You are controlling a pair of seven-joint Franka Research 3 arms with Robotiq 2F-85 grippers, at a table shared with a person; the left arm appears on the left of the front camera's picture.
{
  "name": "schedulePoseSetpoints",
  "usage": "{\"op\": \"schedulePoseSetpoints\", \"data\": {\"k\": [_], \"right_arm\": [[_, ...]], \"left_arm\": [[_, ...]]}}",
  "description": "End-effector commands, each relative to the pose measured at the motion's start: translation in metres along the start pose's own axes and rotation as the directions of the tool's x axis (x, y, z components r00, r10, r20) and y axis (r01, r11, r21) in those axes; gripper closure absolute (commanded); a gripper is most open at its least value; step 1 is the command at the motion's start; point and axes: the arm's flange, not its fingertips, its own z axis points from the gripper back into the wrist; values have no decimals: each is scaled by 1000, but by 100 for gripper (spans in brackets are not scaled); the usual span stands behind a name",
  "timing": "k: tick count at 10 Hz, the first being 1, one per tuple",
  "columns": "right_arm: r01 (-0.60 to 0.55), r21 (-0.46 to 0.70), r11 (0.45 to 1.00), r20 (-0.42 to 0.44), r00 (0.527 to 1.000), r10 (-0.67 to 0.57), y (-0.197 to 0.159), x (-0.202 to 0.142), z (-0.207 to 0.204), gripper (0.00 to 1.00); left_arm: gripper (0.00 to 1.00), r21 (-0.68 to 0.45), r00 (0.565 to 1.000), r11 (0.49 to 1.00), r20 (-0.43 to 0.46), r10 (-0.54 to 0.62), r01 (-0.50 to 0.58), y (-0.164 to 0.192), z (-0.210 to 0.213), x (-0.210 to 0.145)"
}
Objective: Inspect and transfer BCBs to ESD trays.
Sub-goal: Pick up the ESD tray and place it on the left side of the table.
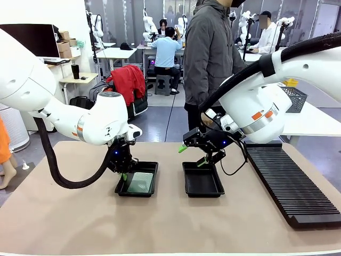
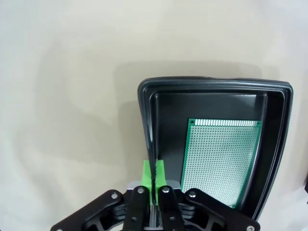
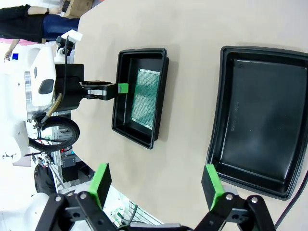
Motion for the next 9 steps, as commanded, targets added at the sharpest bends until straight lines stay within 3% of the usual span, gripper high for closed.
{"op": "schedulePoseSetpoints", "data": {"k": [1,6,9], "right_arm": [[11,-22,1000,2,1000,-11,3,0,2,0],[11,-22,1000,2,1000,-11,3,0,2,0],[11,-22,1000,2,1000,-11,3,0,2,0]], "left_arm": [[97,-75,1000,997,-5,-2,1,14,8,-2],[97,-214,999,976,-26,32,-37,52,17,6],[97,-270,999,963,11,30,-26,69,26,6]]}}
